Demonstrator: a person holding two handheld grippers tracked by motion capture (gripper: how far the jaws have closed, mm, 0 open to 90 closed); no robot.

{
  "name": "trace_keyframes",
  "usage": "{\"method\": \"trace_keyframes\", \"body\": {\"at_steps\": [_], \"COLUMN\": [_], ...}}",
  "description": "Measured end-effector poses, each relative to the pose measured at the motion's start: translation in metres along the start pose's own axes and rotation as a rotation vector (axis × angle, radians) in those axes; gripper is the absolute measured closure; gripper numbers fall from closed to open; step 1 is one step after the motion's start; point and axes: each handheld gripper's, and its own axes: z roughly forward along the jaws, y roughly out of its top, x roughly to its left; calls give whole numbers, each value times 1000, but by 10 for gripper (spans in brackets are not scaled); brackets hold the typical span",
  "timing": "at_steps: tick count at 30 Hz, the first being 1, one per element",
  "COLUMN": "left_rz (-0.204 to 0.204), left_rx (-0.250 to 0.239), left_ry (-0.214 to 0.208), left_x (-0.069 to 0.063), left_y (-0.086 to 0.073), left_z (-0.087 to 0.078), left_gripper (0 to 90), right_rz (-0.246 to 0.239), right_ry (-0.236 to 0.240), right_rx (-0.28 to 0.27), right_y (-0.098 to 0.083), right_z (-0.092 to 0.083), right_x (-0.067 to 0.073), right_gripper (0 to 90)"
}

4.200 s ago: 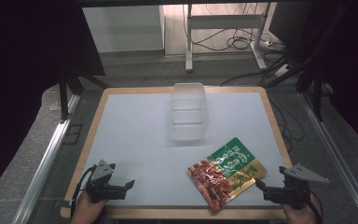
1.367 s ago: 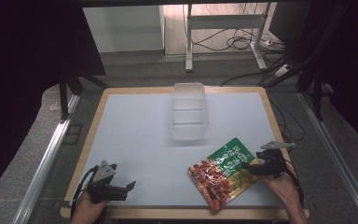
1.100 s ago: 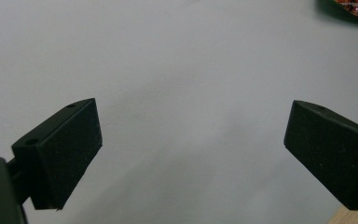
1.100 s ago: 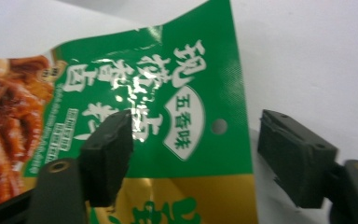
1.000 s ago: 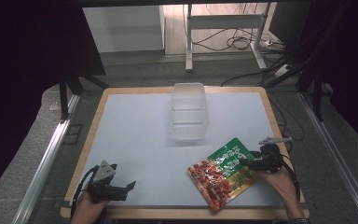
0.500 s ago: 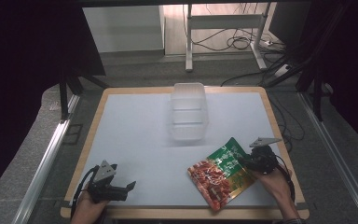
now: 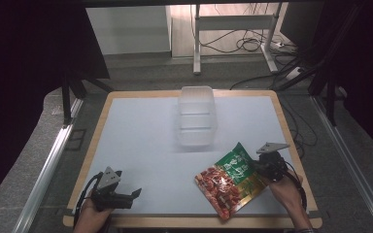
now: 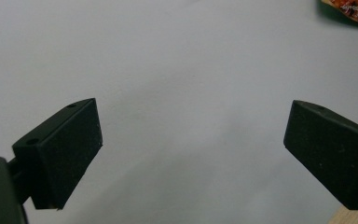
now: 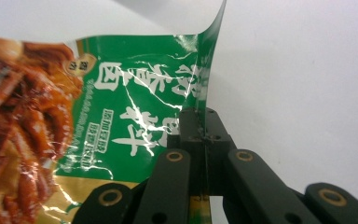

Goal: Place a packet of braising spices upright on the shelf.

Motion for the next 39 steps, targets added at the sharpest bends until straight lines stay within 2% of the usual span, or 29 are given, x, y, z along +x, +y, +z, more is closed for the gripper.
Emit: {"method": "trace_keyframes", "body": {"at_steps": [7, 14, 19, 25, 35, 39], "left_rz": [5, -1, -5, 2, 7, 10], "left_rx": [3, 0, -1, 2, 1, 2], "left_ry": [4, 6, 7, 10, 11, 11], "left_x": [-1, 0, 1, 0, -1, -1], "left_y": [0, 0, 0, 0, 0, 0], "left_z": [0, 0, 0, 0, 0, 0], "left_gripper": [42, 41, 40, 40, 40, 40], "right_rz": [-16, -10, -34, -17, -74, -105], "right_ry": [-3, 19, 47, 129, 216, 233], "right_rx": [-40, -72, -97, -139, -176, -196], "right_y": [10, 20, 28, 41, 70, 80], "right_z": [-18, -32, -40, -55, -73, -80], "right_x": [7, 11, 14, 17, 36, 43], "right_gripper": [891, 891, 892, 892, 892, 892]}}
